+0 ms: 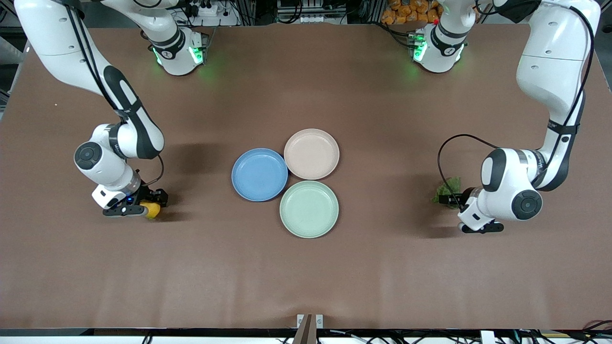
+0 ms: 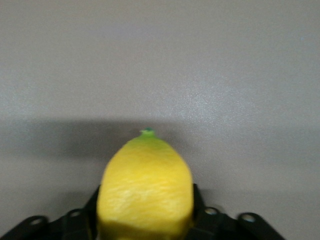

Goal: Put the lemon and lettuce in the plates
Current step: 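Close the right gripper on the lemon while the left gripper grasps the lettuce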

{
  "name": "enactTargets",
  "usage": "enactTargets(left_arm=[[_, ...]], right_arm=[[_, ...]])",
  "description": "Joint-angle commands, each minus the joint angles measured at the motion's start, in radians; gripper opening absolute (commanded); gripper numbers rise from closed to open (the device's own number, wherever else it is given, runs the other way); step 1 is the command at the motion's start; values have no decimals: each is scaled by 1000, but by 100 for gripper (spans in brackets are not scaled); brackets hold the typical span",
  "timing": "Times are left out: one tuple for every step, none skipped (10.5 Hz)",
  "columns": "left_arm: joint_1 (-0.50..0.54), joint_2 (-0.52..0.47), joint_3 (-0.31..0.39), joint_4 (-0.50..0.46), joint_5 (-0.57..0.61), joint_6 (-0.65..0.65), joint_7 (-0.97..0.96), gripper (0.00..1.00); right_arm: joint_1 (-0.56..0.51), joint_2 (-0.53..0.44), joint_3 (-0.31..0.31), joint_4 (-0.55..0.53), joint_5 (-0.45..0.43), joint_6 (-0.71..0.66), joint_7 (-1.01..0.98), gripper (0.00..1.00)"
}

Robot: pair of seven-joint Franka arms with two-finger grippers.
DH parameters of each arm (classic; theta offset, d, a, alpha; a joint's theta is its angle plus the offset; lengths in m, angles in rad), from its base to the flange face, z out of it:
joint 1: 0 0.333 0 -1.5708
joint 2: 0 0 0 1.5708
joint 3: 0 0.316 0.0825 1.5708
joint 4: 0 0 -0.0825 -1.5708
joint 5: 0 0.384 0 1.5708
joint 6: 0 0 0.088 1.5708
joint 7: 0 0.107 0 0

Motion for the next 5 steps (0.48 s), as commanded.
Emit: enactTargets(left_arm=[[1,10,0,-20,-32,25,21,100],[-3,10,0,-26,-41,31,21,100],[-2,9,0,-28,-41,31,21,92],[1,6,0,-31,-41,31,23,78],[-2,4,0,-31,-41,29,21,55]], right_arm=[[6,6,2,21,-10,-2,11,0],[7,3,5,43,1,-15,22,0],[18,0,9,73,3,-78,68,0],[30,-1,37,107,3,-140,140,0],[43,-1,69,132,3,-163,231,0]])
